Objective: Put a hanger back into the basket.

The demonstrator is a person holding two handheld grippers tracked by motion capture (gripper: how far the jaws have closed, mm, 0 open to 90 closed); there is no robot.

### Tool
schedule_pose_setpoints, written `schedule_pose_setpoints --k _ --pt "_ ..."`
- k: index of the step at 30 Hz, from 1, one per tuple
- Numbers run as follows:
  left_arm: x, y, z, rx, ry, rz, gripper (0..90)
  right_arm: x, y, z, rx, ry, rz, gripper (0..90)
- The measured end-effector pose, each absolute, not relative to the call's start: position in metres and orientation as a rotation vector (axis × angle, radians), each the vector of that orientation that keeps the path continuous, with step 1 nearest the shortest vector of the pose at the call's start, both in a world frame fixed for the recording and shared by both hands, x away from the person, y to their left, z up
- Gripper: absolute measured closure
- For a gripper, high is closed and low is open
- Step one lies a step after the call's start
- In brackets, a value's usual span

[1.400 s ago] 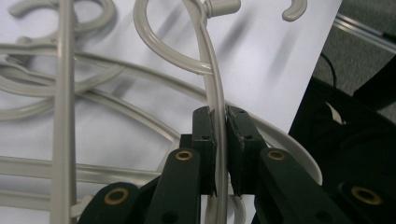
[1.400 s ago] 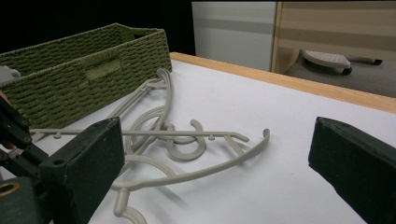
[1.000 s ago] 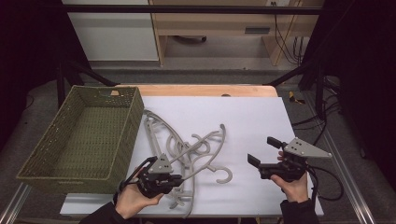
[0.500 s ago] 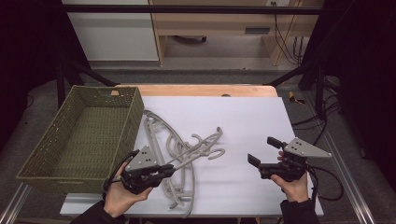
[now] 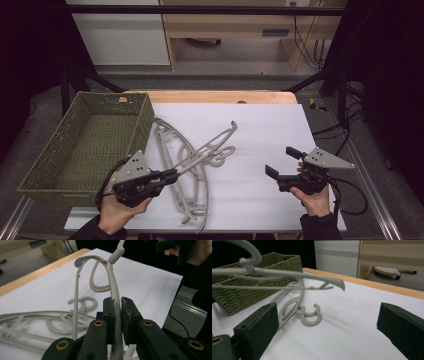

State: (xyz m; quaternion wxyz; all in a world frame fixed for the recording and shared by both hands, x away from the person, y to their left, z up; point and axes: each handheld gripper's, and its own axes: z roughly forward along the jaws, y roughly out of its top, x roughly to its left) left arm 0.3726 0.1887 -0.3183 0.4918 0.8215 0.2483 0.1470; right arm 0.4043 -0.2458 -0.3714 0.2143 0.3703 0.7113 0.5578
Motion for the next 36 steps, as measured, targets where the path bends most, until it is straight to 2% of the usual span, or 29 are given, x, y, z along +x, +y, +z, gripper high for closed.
schedule_pose_setpoints --k 13,21,36 --pt "0.379 0.216 -0.272 1.907 0.583 0.460 82.2 0.404 -0.248 -0.371 1.029 1.965 1.545 4.2" --pt "0.392 0.256 -0.251 1.853 0.618 0.530 82.2 0.404 -0.248 -0.371 1.031 1.965 1.545 4.2" --pt "0.406 0.343 -0.253 1.792 0.723 0.563 82.1 0.405 -0.248 -0.372 1.036 1.969 1.537 4.2"
